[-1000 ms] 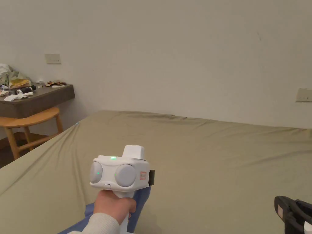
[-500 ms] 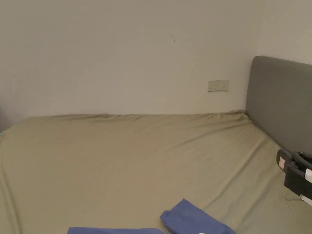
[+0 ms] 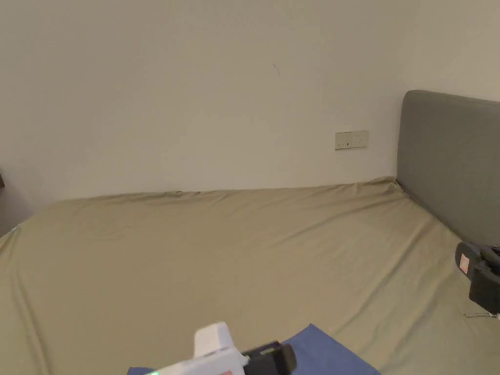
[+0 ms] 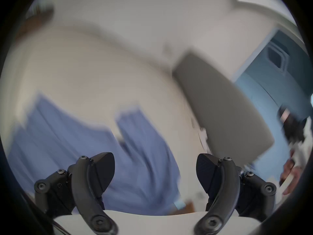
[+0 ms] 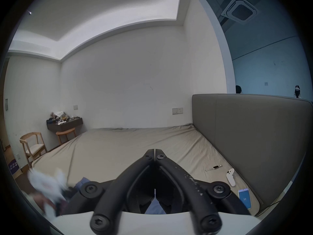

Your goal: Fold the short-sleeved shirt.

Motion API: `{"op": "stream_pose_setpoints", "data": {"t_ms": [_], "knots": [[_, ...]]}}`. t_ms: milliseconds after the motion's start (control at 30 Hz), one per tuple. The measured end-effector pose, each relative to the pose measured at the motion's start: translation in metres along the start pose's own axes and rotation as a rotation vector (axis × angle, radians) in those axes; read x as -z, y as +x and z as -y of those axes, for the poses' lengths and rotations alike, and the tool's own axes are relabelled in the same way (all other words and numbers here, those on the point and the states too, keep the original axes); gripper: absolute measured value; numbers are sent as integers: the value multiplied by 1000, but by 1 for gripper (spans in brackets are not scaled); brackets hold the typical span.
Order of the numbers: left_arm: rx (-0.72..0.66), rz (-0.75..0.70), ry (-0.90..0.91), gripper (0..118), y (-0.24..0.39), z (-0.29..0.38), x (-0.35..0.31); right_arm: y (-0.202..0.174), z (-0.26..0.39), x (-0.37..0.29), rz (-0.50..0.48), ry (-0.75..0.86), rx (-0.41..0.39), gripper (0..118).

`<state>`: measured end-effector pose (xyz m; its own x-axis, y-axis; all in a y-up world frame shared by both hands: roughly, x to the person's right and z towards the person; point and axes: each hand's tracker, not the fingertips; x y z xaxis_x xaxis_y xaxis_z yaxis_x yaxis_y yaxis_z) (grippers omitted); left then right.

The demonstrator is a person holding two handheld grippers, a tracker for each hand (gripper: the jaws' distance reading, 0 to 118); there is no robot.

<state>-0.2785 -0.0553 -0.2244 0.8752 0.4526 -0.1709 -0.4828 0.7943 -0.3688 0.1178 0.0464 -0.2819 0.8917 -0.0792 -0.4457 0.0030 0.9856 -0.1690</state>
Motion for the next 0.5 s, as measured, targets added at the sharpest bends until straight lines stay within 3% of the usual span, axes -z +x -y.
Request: {"op": "stream_pose_setpoints", "data": {"t_ms": [100, 133, 267, 300, 333, 367, 400, 500], "knots": [[160, -162, 390, 118, -11, -87, -108, -4, -9, 1, -10, 24, -7, 1], [213, -197, 458, 118, -13, -106, -137, -6, -12, 2, -14, 31, -15, 1], [433, -451, 520, 116, -22, -142, -231, -15, -20, 16, -24, 37, -46, 1], [467, -491, 518, 101, -28, -146, -245, -18, -22, 21, -24, 38, -48, 1], [473, -505, 504, 78, -31, -148, -254, -21, -24, 24, -28, 37, -50, 1], [453, -531, 487, 46, -35, -150, -257, -24, -26, 28, -37, 40, -47, 1], [435, -542, 485, 0, -39, -150, -260, -25, -27, 32, -42, 44, -41, 1], [367, -507, 388, 0, -56, -153, -247, -36, -26, 44, -52, 45, -50, 1]]}}
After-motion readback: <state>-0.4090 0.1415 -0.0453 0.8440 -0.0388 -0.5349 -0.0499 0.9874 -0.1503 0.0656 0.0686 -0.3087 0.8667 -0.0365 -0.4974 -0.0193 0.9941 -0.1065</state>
